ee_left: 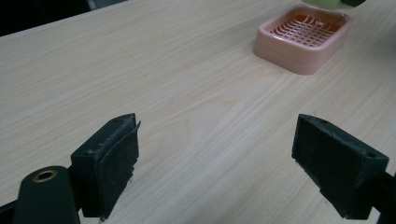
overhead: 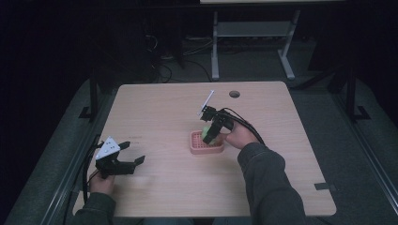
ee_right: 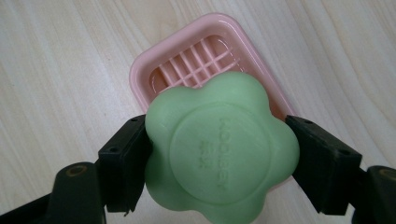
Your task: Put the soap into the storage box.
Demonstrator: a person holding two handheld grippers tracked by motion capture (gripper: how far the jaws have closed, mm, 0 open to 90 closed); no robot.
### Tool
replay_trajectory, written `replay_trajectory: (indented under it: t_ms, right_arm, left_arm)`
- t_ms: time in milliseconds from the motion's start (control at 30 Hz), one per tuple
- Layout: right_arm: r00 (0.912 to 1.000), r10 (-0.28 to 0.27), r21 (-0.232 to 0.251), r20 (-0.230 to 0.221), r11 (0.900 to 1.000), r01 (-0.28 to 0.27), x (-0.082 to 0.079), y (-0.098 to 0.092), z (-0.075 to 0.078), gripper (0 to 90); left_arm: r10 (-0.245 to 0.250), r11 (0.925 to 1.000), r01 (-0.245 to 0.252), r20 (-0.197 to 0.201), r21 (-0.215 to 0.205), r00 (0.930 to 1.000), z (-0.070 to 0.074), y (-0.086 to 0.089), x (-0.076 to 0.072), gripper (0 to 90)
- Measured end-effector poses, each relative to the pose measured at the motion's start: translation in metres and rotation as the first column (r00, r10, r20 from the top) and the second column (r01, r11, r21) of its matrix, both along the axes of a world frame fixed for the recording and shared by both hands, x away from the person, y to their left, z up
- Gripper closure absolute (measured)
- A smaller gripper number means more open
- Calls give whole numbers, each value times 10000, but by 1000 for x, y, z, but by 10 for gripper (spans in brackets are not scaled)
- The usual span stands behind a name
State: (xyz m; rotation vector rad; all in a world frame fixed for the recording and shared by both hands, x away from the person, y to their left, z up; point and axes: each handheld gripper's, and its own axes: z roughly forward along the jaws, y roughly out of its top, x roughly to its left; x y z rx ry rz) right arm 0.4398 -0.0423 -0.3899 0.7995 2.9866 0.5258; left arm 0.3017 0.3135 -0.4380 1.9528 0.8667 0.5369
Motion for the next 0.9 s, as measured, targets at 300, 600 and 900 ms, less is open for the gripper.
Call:
replay_trajectory:
  t_ms: [300, 600, 900]
  right_arm:
    - [10000, 49, -379, -60, 9993, -52, 3, 9, -10, 256]
    - [9999, 18, -582, -117, 9983, -25, 6, 14, -18, 256]
    - [10000, 73, -717, -42, 9974, -75, 6, 19, -24, 256]
  left_arm:
    - [-7, 10000, 7, 3, -20, 10000, 0, 0, 0, 144]
    - [-8, 10000, 8, -66, 4, 10000, 0, 0, 0, 144]
    - [-25, 10000, 25, -69, 4, 10000, -1, 0, 0, 144]
